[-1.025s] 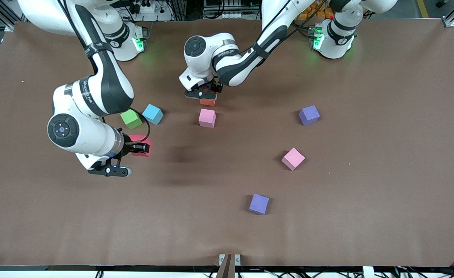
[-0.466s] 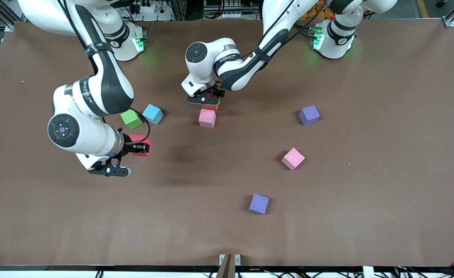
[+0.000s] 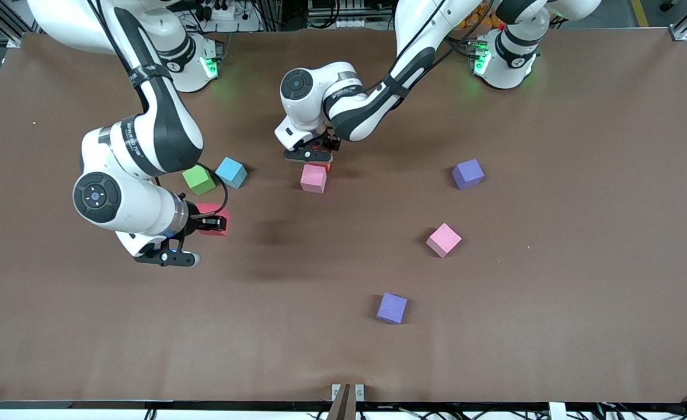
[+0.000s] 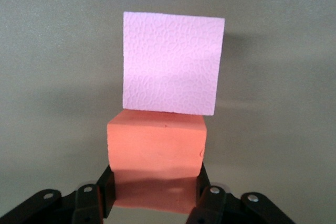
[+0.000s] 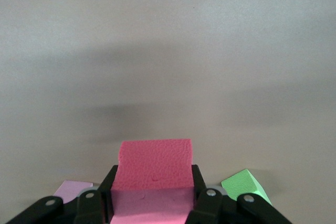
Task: Arrange blocks into number 1
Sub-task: 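Set the orange cube beside the pink cube with the left gripper, then grasp the light pink cube with the left gripper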
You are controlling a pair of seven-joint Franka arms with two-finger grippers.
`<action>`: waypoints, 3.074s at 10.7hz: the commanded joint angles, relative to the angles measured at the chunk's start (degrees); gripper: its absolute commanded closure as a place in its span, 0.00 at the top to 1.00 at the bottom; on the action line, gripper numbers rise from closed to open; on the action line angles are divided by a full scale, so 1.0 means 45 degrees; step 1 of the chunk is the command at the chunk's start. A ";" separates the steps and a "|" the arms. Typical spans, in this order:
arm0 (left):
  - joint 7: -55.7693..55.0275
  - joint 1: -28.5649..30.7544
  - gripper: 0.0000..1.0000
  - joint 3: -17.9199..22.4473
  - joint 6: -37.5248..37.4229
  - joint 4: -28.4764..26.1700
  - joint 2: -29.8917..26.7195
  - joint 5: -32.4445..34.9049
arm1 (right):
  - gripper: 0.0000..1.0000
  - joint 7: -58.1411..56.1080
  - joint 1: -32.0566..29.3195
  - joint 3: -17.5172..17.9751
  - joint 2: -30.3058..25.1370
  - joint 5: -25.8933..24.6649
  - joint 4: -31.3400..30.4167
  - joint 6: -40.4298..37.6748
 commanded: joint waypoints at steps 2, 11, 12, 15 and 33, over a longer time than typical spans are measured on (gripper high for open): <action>-0.0230 -0.0241 0.00 0.0172 -0.0253 0.0620 0.0274 0.0125 | 0.00 0.0093 0.0012 0.0073 -0.0104 -0.0003 -0.0075 -0.0070; -0.0581 -0.0202 0.84 0.0191 -0.0253 0.0835 0.0450 0.0145 | 0.00 0.0112 0.0051 0.0074 -0.0104 -0.0003 -0.0075 -0.0050; -0.0582 -0.0240 1.00 0.0191 -0.0253 0.0835 0.0450 0.0203 | 0.00 0.0112 0.0051 0.0074 -0.0104 0.0017 -0.0075 -0.0050; -0.0601 -0.0241 1.00 0.0191 -0.0253 0.0816 0.0314 0.0203 | 0.00 0.0112 0.0051 0.0074 -0.0104 0.0017 -0.0075 -0.0070; 0.1590 0.6318 1.00 0.0347 -0.2049 0.0640 -0.1171 0.1004 | 0.00 0.1945 0.1534 0.0151 0.0421 0.0173 -0.0017 0.0610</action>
